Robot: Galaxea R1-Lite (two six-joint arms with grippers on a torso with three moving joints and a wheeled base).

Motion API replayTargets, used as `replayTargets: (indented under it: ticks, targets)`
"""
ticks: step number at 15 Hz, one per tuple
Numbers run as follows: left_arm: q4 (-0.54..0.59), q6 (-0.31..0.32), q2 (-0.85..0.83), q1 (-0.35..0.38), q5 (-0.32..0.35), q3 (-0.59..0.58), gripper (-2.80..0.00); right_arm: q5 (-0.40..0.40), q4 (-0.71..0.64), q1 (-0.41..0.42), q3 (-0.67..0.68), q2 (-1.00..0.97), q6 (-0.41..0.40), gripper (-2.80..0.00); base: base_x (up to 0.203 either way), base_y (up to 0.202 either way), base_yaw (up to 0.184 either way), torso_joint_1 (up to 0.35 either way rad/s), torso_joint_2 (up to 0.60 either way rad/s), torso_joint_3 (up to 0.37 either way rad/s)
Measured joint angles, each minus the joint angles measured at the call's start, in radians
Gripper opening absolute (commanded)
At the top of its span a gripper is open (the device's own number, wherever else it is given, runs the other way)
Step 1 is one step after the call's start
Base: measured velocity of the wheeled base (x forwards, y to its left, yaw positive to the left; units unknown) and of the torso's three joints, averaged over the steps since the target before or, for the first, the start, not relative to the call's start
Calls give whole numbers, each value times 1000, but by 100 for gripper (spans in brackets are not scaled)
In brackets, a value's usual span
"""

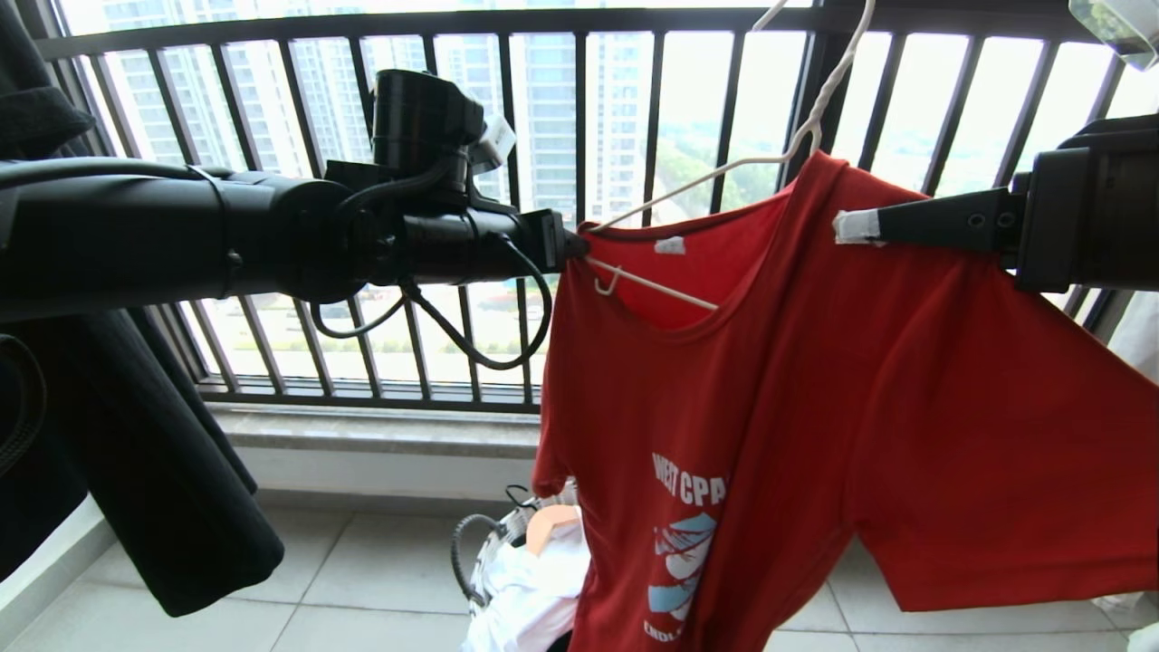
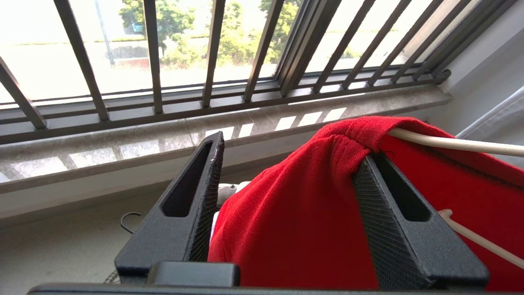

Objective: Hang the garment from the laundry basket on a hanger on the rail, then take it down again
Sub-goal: Hang the clothes on the clothes rack

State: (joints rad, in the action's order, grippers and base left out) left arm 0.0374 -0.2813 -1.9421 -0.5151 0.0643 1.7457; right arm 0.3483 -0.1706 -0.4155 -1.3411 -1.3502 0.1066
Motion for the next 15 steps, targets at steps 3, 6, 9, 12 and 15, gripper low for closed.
replayTargets:
  ticks: [3, 6, 9, 12, 15]
  targets:
    - [0, 0, 3, -5, -4, -2, -280, -1, 0, 0, 0, -2, 0, -280, 0, 0, 0, 0, 0, 0]
    - [-2, 0, 8, -9, -1, -12, -280, -4, 3, 1, 1, -5, 0, -280, 0, 0, 0, 0, 0, 0]
    - [0, 0, 19, -14, -5, -22, -280, -5, 3, 0, 1, -8, 0, -280, 0, 0, 0, 0, 0, 0]
    - [0, 1, 24, -16, -5, -24, -280, -8, 2, 1, 0, -13, -10, -280, 0, 0, 0, 0, 0, 0]
    - [3, 43, 24, -16, -11, -25, -280, -10, -3, 17, -2, -20, -29, -280, 0, 0, 0, 0, 0, 0]
